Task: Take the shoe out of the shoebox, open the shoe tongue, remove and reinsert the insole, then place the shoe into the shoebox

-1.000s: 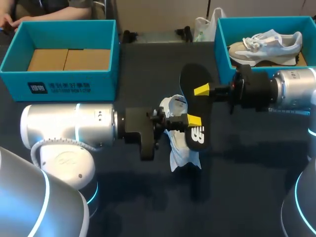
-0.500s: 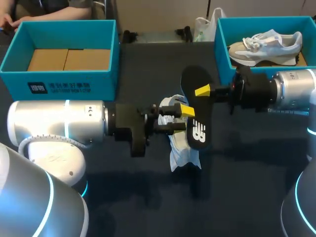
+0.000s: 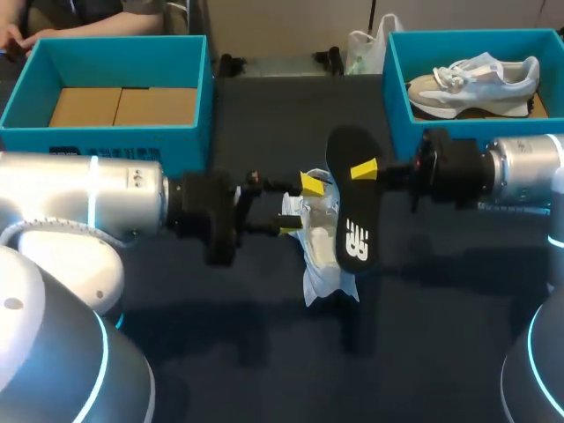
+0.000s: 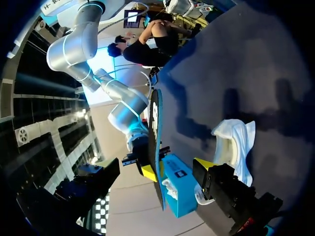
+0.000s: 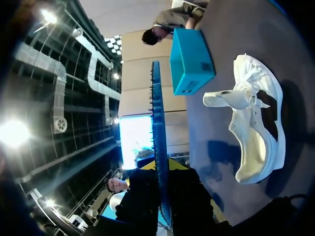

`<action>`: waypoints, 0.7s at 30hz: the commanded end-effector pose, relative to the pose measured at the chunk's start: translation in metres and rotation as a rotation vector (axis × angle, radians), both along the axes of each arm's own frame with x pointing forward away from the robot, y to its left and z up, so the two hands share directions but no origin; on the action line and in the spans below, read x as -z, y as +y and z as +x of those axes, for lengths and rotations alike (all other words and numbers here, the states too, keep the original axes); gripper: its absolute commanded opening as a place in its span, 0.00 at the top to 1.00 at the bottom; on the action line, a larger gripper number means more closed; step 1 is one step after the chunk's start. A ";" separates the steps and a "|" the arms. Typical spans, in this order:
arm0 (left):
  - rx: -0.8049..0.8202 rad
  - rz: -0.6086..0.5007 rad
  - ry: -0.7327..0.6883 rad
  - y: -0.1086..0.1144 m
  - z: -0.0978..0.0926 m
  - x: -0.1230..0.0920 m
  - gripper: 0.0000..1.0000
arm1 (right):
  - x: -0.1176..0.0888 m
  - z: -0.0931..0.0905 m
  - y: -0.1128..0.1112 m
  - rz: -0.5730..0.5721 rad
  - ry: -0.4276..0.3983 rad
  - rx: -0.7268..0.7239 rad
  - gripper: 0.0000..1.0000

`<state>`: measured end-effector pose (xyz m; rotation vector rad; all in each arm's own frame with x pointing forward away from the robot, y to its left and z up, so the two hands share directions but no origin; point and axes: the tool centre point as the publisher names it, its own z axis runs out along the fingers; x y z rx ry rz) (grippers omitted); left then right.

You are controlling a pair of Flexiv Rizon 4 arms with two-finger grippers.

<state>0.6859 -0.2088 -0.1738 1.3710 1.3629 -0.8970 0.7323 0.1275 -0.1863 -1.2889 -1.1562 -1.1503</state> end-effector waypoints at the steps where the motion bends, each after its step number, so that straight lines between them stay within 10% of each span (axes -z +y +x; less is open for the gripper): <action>1: 0.009 0.134 0.034 0.007 0.007 -0.021 0.00 | 0.007 0.000 0.003 0.007 0.003 -0.001 1.00; 21: 0.071 0.646 0.136 0.002 0.014 -0.028 0.00 | 0.026 0.000 0.009 -0.005 0.012 -0.021 1.00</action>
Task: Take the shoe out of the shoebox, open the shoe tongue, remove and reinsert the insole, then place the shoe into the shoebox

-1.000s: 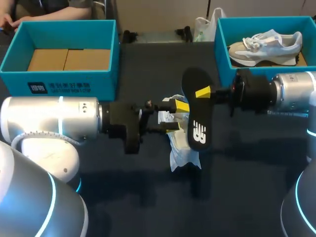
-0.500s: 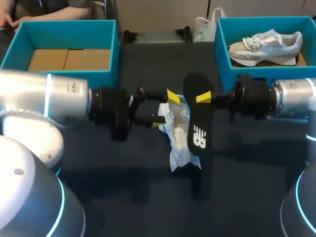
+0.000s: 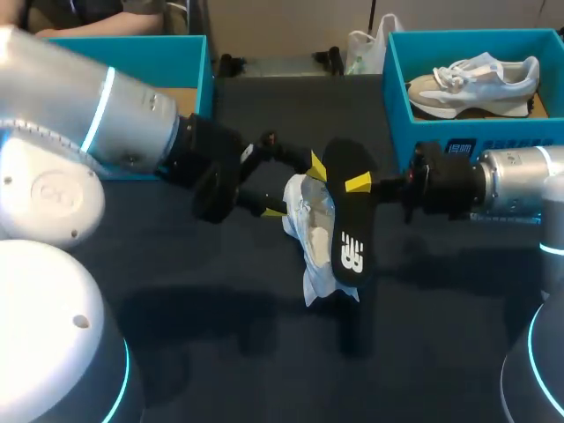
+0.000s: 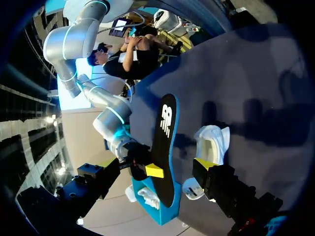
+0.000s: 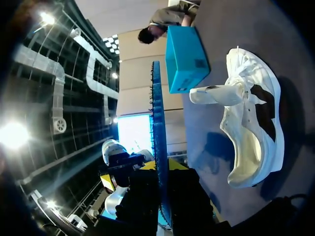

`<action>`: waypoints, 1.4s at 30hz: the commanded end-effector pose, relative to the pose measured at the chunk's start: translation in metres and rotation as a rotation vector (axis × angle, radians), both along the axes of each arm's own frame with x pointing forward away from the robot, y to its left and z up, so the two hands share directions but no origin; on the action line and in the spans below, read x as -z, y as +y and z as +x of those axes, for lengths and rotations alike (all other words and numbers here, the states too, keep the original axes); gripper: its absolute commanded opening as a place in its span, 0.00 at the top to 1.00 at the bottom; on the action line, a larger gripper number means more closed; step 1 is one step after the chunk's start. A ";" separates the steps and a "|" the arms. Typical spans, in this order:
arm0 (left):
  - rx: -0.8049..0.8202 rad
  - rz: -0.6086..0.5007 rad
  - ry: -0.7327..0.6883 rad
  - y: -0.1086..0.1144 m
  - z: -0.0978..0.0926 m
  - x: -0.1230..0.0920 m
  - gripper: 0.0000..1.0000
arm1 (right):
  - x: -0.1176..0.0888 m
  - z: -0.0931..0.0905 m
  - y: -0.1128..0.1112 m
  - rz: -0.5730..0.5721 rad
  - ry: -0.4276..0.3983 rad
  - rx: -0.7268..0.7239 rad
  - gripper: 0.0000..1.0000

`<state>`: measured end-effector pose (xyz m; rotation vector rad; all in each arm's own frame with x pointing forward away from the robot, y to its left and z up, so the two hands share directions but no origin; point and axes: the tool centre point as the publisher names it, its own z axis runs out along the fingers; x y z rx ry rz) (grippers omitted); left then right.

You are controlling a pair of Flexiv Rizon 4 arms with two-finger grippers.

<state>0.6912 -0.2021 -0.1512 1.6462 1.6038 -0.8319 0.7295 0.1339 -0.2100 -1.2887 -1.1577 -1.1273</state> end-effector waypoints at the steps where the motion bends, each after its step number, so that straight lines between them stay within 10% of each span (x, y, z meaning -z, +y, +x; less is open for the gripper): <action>1: 0.013 0.331 0.017 -0.004 0.009 -0.006 0.00 | 0.003 0.003 0.002 0.000 -0.002 -0.007 1.00; 42: -0.174 0.864 0.172 -0.021 0.029 -0.015 0.00 | 0.004 0.004 0.016 -0.025 -0.013 -0.064 1.00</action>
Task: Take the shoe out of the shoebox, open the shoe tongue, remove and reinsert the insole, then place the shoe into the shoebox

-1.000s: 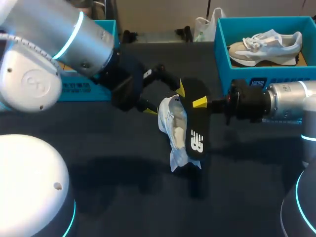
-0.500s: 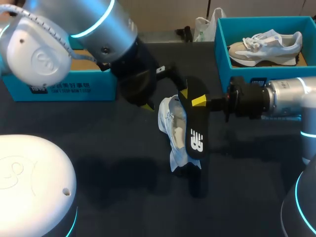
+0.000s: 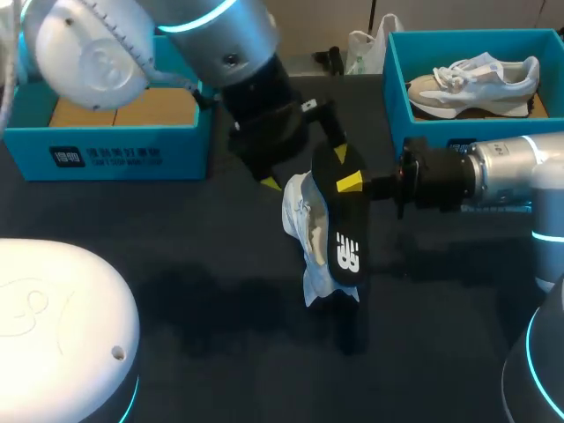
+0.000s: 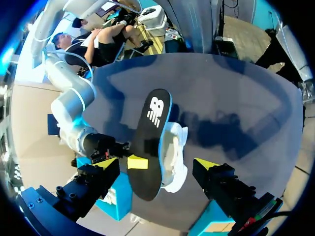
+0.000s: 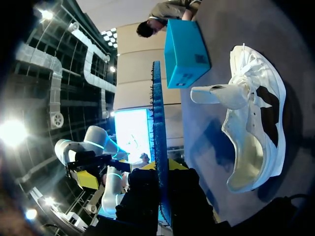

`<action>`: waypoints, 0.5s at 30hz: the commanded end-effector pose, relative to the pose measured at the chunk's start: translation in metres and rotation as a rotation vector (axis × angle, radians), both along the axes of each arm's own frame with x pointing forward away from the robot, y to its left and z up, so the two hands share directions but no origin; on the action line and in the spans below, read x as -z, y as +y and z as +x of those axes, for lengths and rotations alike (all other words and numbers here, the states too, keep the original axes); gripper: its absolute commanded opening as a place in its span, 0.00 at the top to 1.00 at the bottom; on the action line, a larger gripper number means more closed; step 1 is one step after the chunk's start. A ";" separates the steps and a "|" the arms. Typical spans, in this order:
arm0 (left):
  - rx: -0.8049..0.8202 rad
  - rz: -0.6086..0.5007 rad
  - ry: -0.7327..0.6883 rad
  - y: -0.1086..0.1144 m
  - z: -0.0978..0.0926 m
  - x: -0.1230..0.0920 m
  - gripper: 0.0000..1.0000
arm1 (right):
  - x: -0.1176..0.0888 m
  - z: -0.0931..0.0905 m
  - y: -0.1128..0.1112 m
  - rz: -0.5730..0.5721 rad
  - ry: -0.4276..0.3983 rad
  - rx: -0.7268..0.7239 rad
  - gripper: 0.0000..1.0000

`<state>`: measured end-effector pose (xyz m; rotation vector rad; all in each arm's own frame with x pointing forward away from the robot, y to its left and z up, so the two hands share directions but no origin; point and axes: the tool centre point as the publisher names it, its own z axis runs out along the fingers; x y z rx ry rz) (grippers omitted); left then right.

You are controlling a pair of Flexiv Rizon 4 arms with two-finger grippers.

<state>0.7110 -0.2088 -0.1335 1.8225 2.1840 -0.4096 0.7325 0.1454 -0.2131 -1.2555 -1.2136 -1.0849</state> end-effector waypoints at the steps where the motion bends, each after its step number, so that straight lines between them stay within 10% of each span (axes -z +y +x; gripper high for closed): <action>1: -0.005 0.289 0.074 -0.015 0.012 0.003 0.00 | 0.001 0.001 0.005 -0.006 0.002 -0.005 1.00; 15: 0.049 0.454 0.043 -0.024 0.030 0.004 0.00 | 0.001 0.001 0.010 -0.025 0.013 -0.016 1.00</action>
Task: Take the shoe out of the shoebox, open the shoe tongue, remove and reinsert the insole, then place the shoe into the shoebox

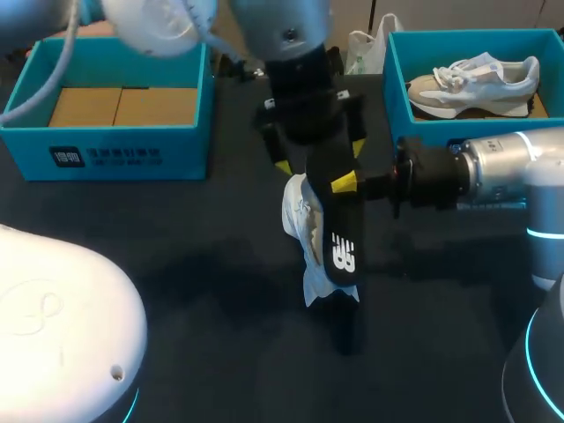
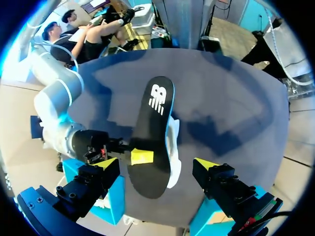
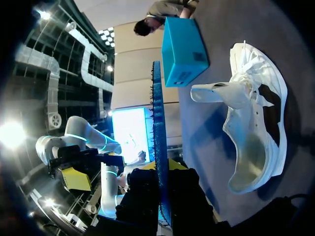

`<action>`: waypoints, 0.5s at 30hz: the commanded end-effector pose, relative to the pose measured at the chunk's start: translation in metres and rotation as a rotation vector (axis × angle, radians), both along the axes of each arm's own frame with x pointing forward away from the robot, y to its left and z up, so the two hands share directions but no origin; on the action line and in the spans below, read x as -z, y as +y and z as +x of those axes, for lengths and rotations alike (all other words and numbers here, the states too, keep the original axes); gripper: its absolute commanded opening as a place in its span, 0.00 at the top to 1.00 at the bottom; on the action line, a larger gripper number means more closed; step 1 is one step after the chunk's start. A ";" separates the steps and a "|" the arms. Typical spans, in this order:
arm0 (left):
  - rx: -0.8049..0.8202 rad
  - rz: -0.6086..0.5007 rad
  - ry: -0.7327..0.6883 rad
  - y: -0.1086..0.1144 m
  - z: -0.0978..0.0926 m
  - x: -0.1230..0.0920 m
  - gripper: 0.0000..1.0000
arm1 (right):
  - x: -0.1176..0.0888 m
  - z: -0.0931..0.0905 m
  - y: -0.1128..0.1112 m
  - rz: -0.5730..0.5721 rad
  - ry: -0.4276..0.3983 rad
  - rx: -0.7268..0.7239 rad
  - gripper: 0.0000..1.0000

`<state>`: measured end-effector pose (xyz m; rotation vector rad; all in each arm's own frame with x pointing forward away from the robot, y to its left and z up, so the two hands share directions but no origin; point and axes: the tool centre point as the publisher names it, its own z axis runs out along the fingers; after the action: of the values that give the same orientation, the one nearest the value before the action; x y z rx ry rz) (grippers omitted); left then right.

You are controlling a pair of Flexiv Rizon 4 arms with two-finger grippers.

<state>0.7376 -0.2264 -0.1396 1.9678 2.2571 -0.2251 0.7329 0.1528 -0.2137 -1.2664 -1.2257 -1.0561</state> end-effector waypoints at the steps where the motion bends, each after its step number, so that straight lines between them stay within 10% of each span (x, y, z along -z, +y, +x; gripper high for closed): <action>1: 0.004 0.269 0.035 -0.007 0.004 -0.001 0.00 | 0.001 0.001 0.003 -0.004 0.002 -0.003 1.00; 15: 0.007 0.284 0.025 -0.020 0.012 0.008 0.00 | 0.002 0.001 0.003 -0.005 0.002 -0.001 1.00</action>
<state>0.7478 -0.2421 -0.1480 2.0644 2.3574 -0.0268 0.7336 0.1542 -0.2152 -1.2678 -1.2258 -1.0537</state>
